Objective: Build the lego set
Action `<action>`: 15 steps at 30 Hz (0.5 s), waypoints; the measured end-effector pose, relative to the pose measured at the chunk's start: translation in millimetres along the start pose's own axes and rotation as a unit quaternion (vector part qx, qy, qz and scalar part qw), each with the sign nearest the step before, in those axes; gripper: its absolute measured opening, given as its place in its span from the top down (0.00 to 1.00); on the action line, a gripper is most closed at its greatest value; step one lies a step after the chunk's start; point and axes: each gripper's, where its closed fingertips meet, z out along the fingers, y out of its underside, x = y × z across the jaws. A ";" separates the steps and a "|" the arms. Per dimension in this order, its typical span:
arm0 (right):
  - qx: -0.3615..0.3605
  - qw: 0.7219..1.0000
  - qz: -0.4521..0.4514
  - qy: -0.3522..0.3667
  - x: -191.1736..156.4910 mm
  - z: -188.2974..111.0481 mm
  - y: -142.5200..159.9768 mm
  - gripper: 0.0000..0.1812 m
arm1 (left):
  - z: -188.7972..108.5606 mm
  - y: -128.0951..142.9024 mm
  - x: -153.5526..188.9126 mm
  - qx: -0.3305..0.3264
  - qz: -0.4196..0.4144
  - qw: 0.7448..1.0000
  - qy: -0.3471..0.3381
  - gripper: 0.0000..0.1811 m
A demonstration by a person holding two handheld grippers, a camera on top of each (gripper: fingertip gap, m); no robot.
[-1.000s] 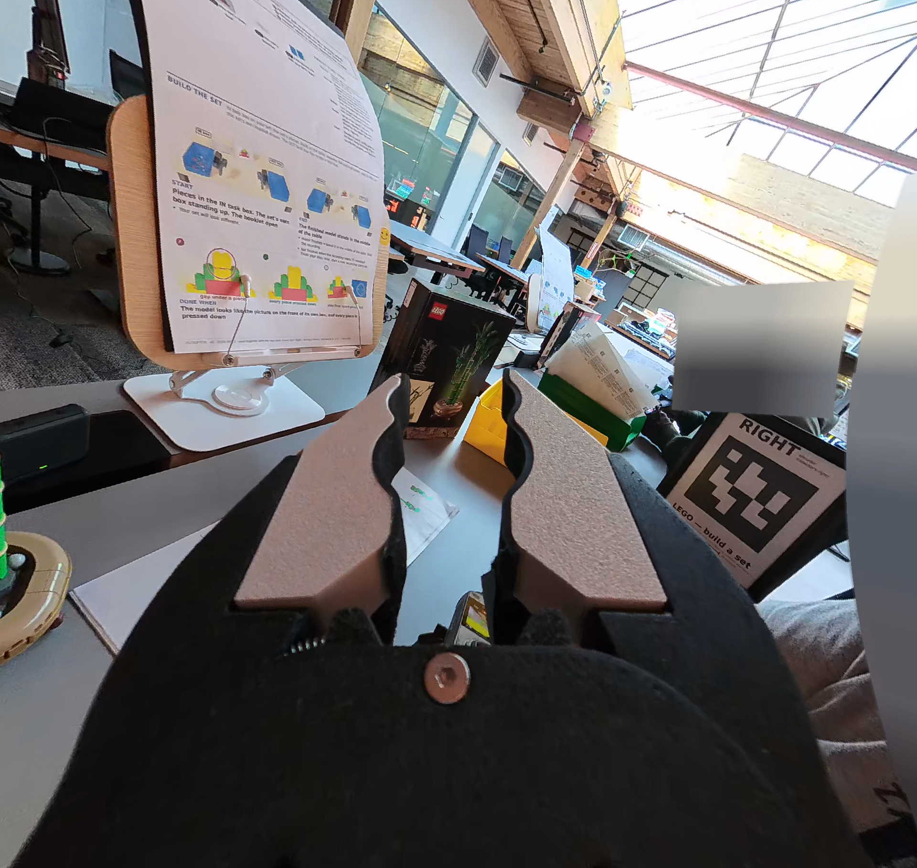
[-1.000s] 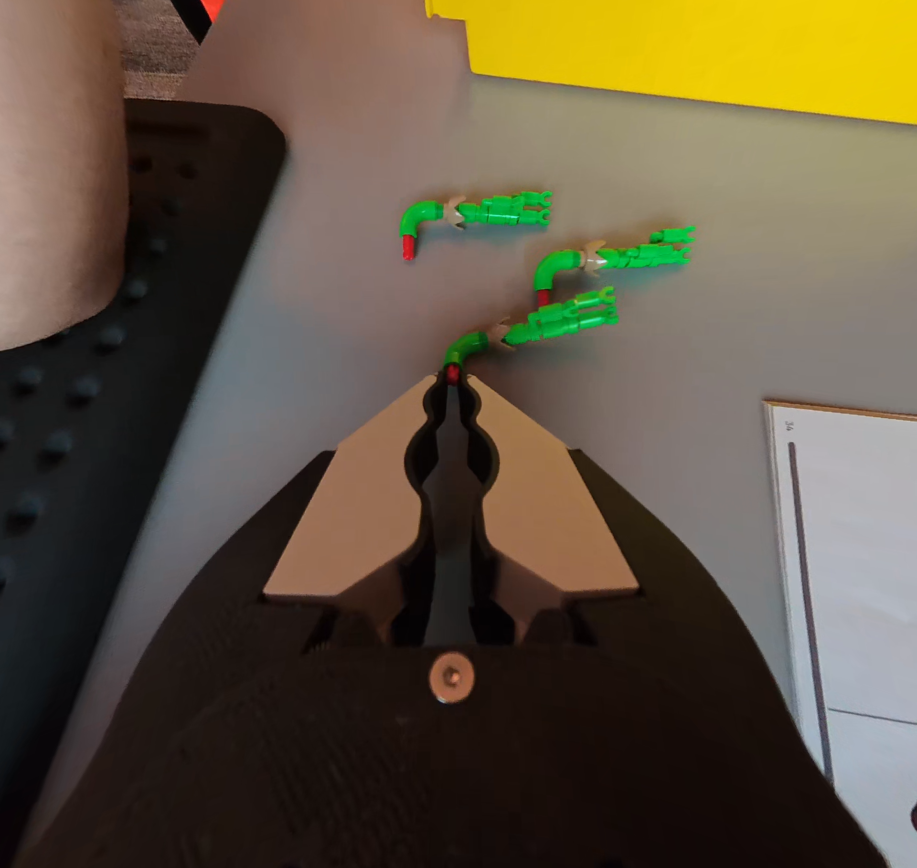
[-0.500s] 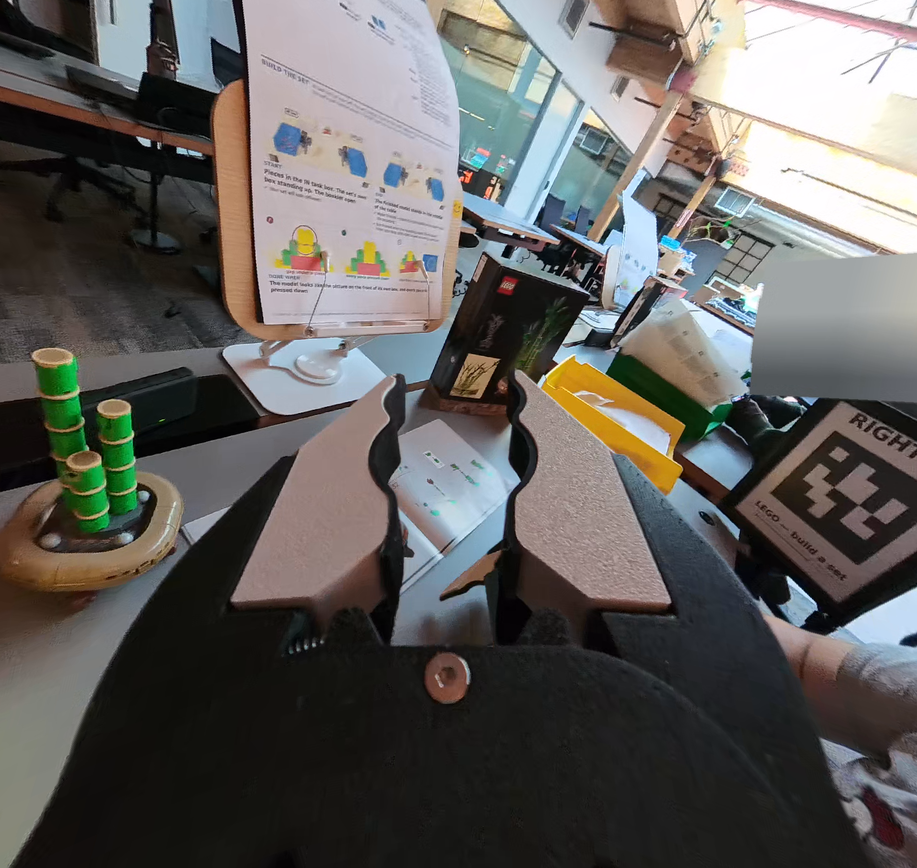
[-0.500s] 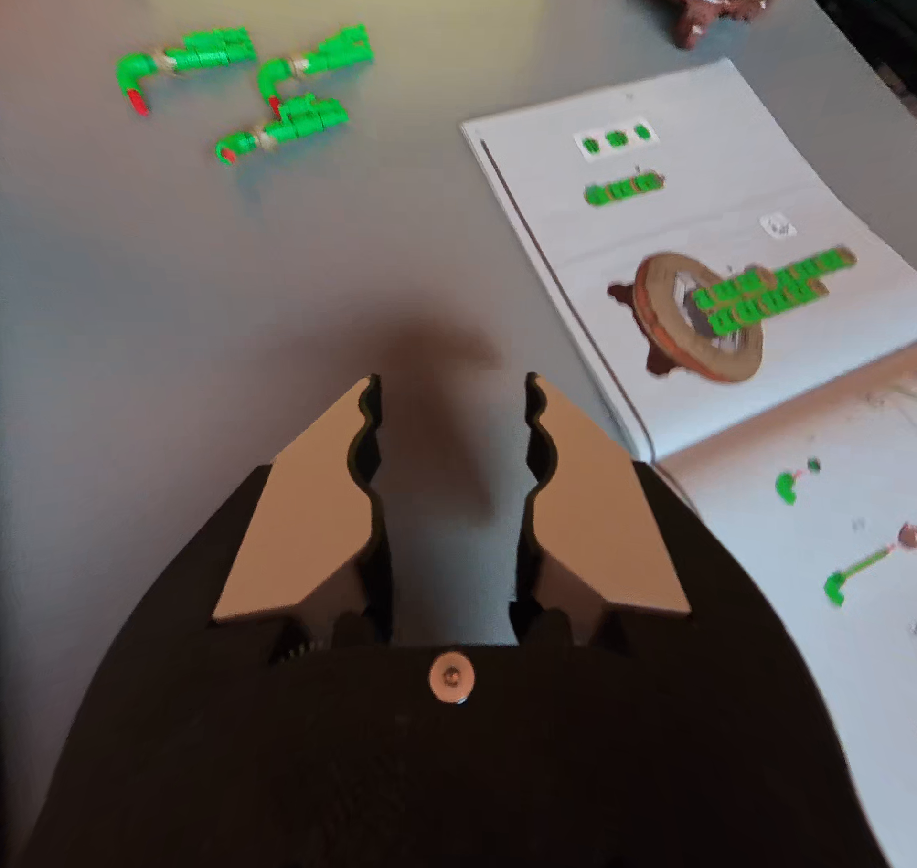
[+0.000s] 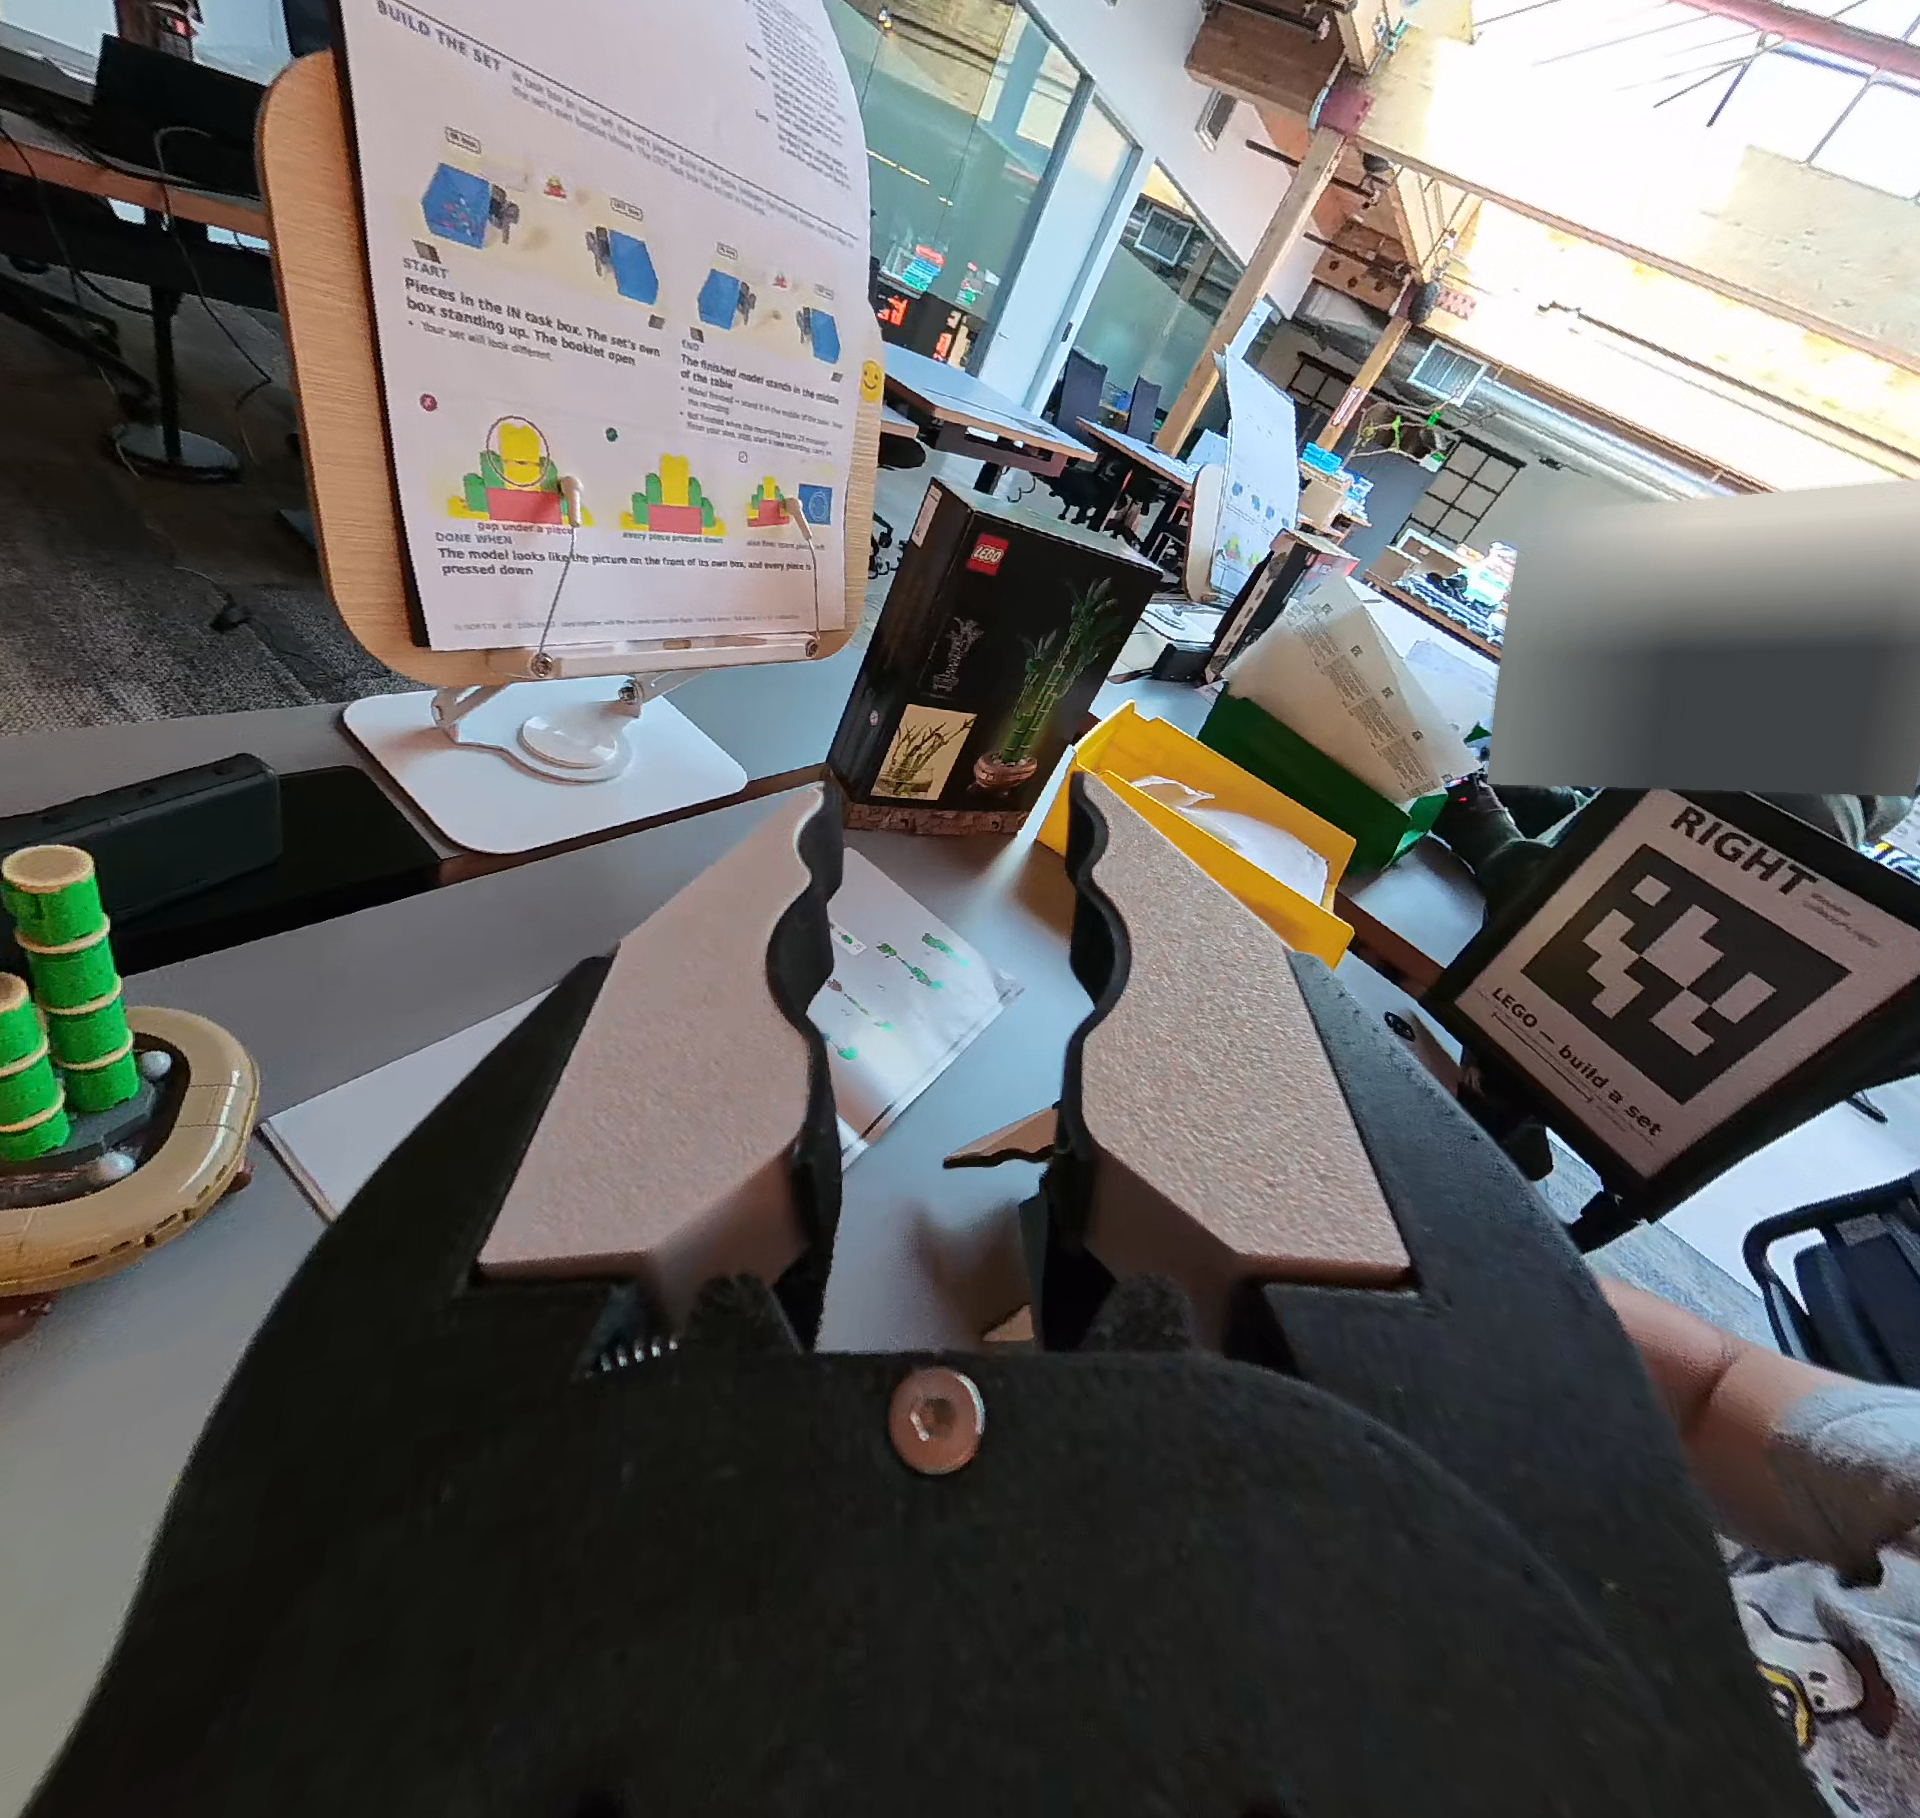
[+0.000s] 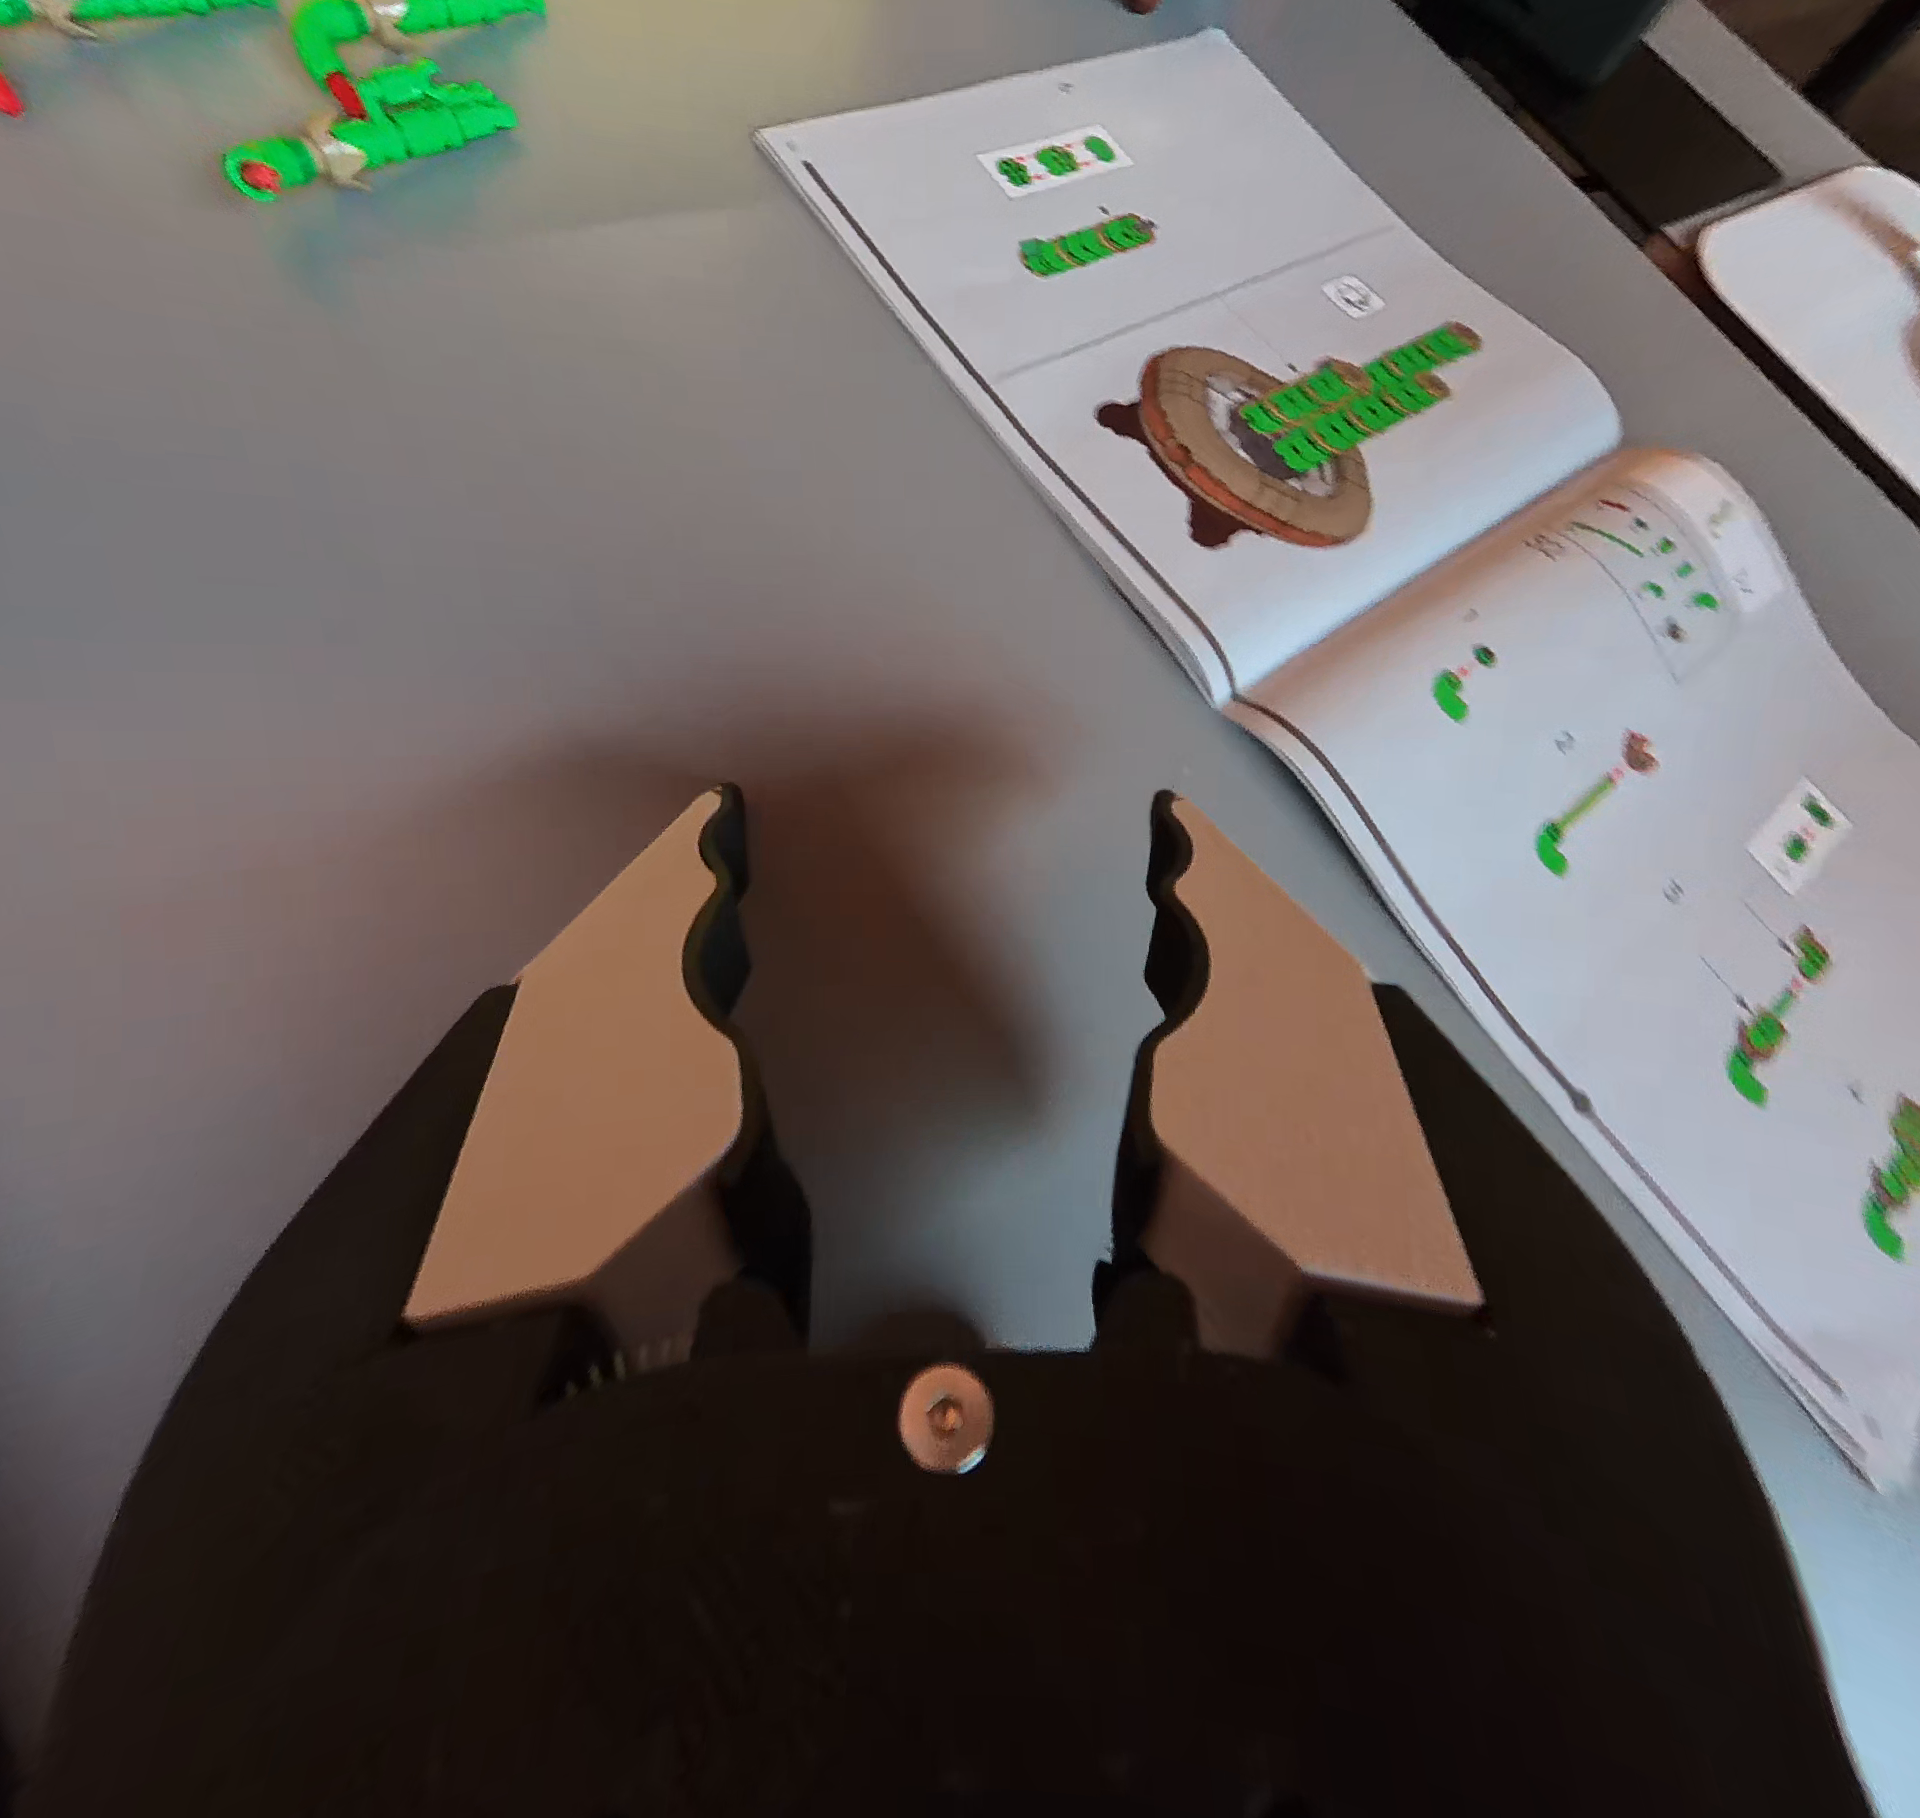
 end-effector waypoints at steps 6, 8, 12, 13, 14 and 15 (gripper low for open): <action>-0.007 1.000 0.019 -0.019 3.6 -12.1 13.3 0.58 | -5.2 -2.5 6.1 0.007 0.000 1.000 0.013 0.77; -0.021 0.997 0.060 -0.050 3.1 -9.2 17.2 0.58 | -8.2 -3.9 7.2 0.012 0.000 1.000 0.015 0.77; -0.024 0.993 0.104 -0.046 11.5 -9.2 20.0 0.54 | -15.2 -6.1 7.0 0.020 -0.003 1.000 0.016 0.78; -0.030 0.995 0.092 -0.037 13.1 -10.3 23.1 0.53 | -16.7 -6.8 6.4 0.023 -0.005 1.000 0.017 0.78; -0.029 0.995 0.086 -0.027 14.8 -11.1 23.4 0.51 | -17.7 -7.6 5.8 0.026 -0.008 0.999 0.017 0.78; -0.029 0.996 0.088 -0.015 17.9 -11.6 24.3 0.48 | -18.4 -8.3 5.3 0.028 -0.010 0.999 0.018 0.78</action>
